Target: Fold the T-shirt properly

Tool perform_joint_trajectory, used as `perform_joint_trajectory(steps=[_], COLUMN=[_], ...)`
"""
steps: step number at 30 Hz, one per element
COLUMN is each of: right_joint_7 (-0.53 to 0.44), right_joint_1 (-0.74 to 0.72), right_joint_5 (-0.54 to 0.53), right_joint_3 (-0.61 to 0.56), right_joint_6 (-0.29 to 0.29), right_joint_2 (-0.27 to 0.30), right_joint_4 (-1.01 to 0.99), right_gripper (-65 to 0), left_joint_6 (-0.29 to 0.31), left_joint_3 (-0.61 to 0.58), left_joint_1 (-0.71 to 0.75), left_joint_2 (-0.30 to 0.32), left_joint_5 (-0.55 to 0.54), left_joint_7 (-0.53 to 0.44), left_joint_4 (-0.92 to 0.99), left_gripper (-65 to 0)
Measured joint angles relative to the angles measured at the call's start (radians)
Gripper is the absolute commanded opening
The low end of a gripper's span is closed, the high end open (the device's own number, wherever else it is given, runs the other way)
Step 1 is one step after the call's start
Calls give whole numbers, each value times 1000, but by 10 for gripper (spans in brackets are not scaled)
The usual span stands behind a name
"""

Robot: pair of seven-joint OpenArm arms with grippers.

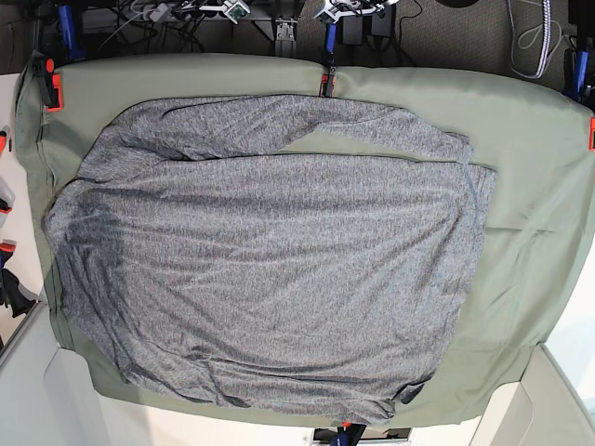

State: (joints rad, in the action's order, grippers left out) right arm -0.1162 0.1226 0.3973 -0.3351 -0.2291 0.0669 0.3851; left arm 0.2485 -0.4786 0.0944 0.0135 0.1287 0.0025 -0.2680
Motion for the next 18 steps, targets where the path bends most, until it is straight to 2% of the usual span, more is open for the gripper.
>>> perform_joint_trajectory(steps=[5, 10, 18], right_joint_7=[0, -5, -5], right_joint_1=[2, 31, 191], right_joint_5=[0, 0, 7], right_joint_3=[0, 0, 0], right_joint_6=[0, -2, -7], right_joint_2=[0, 2, 55], right_joint_4=[0, 8, 190], right_gripper=[-615, -615, -615], left_joint_6=[0, 0, 3], left_joint_3=[0, 0, 1], left_joint_1=[3, 37, 233], left_joint_2=[0, 7, 100], left_joint_5=[99, 95, 71], left_joint_7=[5, 24, 29], left_joint_4=[0, -30, -341], left_gripper=[-530, -530, -530])
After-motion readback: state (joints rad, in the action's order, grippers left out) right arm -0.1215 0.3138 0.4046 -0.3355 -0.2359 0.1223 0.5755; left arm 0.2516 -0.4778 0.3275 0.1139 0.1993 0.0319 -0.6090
